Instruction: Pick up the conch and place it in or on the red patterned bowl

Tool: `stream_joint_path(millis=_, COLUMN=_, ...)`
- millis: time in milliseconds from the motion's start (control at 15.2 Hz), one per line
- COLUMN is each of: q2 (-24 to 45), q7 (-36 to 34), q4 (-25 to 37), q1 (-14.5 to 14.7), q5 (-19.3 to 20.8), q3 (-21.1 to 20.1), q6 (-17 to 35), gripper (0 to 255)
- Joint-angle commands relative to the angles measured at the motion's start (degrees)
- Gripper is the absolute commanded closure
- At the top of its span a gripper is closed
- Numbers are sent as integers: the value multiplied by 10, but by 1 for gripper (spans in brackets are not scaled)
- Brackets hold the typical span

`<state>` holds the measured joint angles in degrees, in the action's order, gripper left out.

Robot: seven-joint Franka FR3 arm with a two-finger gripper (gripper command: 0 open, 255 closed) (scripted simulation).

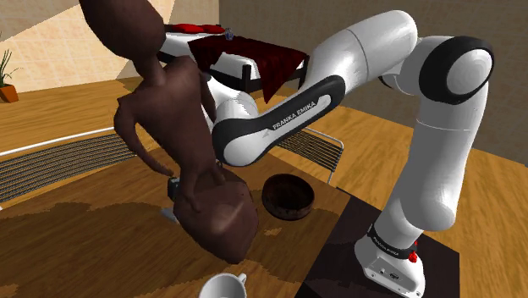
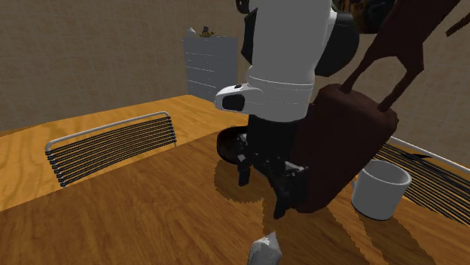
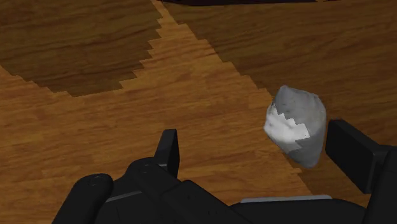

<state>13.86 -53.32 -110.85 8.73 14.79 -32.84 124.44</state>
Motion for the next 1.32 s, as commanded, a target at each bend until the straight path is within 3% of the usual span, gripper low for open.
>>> stream_joint_path(millis=0, q2=52, q7=-32, q4=46, q1=24, q5=39, q3=6, q6=-6, gripper=0)
stream_joint_path(millis=198, q2=119, q7=-62, q4=115, q1=63, q5=81, q3=21, q6=-19, gripper=0)
stream_joint_path(millis=726, q2=151, q7=-75, q4=103, q1=71, q5=102, q3=38, q6=22, gripper=0)
stream_joint_path(millis=1188, q2=151, q7=-75, q4=103, q1=71, q5=101, q3=38, q6=22, gripper=0)
stream_joint_path(millis=1254, q2=151, q7=-75, q4=103, q1=71, q5=101, q3=38, q6=22, gripper=255)
